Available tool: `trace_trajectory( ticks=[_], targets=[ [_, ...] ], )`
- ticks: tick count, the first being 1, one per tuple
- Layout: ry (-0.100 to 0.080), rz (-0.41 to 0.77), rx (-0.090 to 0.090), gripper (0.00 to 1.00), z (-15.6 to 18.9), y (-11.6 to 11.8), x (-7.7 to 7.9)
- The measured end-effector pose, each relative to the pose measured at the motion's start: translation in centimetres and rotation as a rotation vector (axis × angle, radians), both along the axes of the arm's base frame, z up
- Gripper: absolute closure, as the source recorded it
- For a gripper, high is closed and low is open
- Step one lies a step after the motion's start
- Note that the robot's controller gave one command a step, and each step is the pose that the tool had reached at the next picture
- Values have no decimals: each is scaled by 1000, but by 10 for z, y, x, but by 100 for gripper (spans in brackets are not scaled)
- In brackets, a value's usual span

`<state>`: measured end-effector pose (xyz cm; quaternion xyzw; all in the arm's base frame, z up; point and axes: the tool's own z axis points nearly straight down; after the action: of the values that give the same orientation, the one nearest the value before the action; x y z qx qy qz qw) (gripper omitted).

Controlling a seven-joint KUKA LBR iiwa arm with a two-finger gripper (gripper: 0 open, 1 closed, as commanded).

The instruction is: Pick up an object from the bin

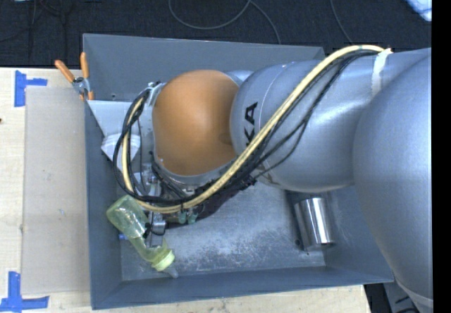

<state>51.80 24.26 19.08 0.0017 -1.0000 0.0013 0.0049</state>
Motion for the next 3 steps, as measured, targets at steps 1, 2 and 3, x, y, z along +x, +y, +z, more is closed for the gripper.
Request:
trace_trajectory(
  ticks=[1, 2, 3],
  targets=[
    [-8, -5, 2, 0, 5, -1, 2],
    [-9, -14, 3, 0, -46, -6, 7],
    [8, -31, -4, 0, -33, -5, 3]
  ],
)
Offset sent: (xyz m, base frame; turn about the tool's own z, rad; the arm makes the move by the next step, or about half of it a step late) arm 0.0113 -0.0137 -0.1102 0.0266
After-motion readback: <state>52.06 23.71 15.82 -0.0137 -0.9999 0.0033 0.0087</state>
